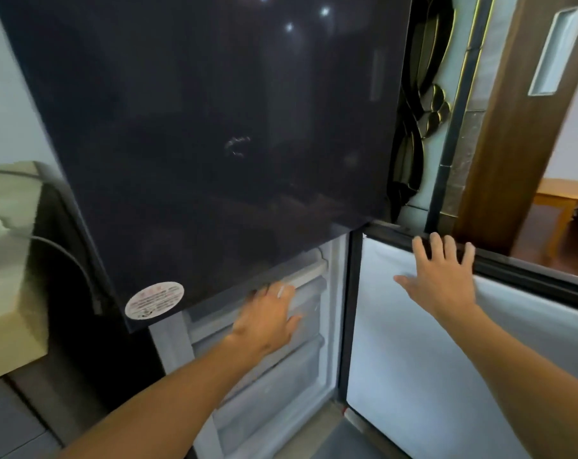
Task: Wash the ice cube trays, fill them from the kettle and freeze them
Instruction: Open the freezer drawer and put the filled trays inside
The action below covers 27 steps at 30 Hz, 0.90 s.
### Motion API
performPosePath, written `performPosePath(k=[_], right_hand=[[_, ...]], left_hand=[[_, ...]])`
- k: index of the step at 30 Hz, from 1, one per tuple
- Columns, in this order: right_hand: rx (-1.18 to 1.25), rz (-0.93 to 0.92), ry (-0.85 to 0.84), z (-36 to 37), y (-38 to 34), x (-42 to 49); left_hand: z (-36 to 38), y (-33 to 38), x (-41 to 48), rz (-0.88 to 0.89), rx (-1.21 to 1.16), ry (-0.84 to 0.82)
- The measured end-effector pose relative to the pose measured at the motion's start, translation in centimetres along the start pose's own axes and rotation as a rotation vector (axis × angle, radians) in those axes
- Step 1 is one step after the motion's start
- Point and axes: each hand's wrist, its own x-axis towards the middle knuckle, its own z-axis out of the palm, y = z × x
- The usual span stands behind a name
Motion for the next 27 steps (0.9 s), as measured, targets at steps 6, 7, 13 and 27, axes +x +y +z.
performPosePath(k=[6, 7, 13, 27], right_hand=[[0.023, -0.015, 0.072, 1.3, 0.6, 0.8], [0.017, -0.011, 0.071, 1.2, 0.5, 0.7], [-0.018, -0.012, 0.062, 0.6, 0.0, 0.0], [-0.025, -0.056, -0.057, -2.8, -0.8, -2.2]], left_hand=[[3.4, -3.9, 3.1, -0.314, 0.112, -0.199], [3.7, -4.5, 3.0, -0.350, 0.101, -0.221], [2.4, -3.1, 0.3, -0.261, 0.047, -0.176], [-0.6, 2.8, -7.0, 0.014, -0.284, -0.194]])
